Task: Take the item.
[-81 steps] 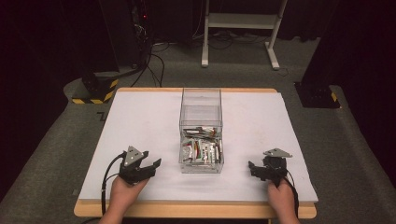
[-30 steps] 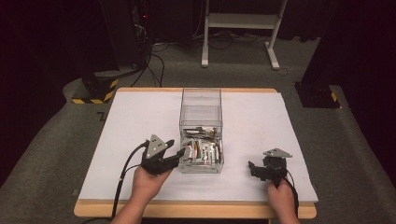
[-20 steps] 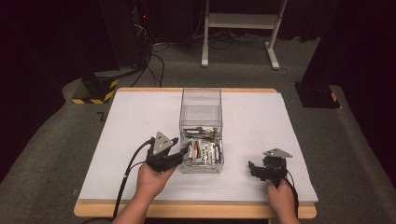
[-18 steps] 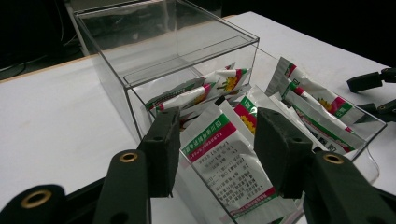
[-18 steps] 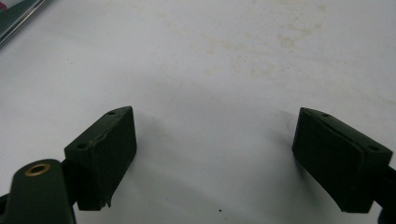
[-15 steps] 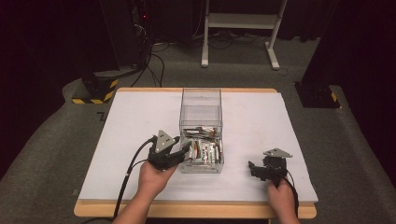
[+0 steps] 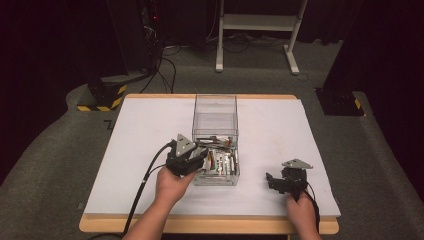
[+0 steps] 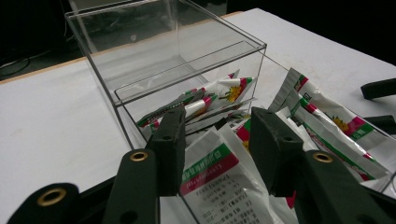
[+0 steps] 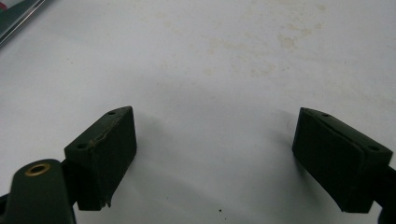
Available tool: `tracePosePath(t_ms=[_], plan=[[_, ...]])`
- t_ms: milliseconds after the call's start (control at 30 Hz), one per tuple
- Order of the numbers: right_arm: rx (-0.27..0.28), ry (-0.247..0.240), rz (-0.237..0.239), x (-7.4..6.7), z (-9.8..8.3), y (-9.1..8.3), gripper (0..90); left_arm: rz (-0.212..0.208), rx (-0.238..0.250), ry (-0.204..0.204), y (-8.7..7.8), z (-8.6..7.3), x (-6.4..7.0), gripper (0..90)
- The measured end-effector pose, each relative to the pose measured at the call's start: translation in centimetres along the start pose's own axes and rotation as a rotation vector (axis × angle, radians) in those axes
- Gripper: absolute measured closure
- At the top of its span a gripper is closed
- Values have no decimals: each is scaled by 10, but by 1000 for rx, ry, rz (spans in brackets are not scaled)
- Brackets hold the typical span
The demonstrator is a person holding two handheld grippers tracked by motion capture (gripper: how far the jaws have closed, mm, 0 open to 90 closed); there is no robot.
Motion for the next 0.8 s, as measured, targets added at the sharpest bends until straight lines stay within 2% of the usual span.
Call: tracePosePath(t_ms=[300, 367, 567, 800], plan=[[0, 0, 0, 0, 0, 0, 136, 25, -35, 23, 8, -2, 5, 630], [0, 0, 0, 0, 0, 0, 136, 27, -37, 29, 8, -3, 5, 667], [0, 0, -1, 0, 0, 0, 136, 12, -24, 8, 7, -6, 4, 709], [0, 0, -1, 0, 0, 0, 136, 16, -16, -5, 4, -9, 1, 783]])
Point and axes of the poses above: each handheld gripper's, and its own axes: y roughly forward along the jaws, z roughly out of its top, x roughly to its right, the point moved 3 cm from there along y, roughly forward along the jaws, and after that the axes turned 3 degrees about y, right-handed, at the moved point
